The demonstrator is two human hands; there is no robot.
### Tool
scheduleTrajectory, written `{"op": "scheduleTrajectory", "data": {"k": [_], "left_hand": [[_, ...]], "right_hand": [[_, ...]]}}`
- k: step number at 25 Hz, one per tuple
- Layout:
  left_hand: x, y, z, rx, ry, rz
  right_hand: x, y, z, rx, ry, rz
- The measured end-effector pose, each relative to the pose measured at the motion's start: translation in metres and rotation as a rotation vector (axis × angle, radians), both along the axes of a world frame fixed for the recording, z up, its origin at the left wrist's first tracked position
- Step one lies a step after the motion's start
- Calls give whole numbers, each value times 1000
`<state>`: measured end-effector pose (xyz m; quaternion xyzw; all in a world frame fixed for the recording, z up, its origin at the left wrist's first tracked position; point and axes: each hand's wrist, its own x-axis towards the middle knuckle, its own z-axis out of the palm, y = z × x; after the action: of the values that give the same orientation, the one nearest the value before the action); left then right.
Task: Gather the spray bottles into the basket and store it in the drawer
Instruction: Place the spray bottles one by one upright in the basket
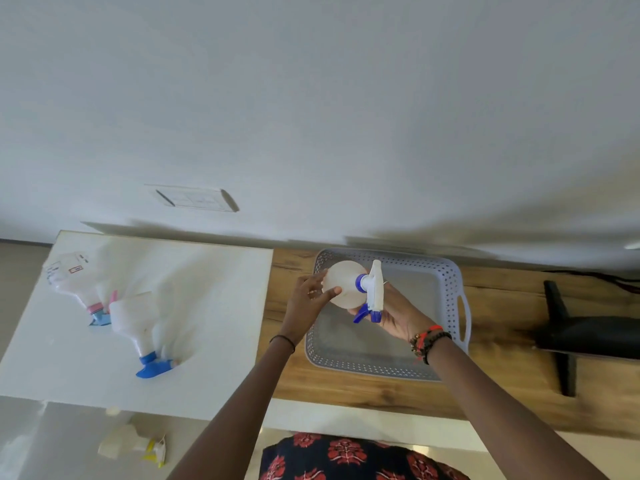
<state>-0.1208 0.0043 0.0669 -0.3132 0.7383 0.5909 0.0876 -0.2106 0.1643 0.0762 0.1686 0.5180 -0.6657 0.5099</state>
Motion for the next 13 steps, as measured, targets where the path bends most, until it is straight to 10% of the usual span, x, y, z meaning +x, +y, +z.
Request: {"op": "scheduleTrajectory", "data": {"k": [13], "left_hand": [[-37,14,-54,-15,-146,60]], "right_hand": [[-26,-24,-65,245,-34,-74]]}}
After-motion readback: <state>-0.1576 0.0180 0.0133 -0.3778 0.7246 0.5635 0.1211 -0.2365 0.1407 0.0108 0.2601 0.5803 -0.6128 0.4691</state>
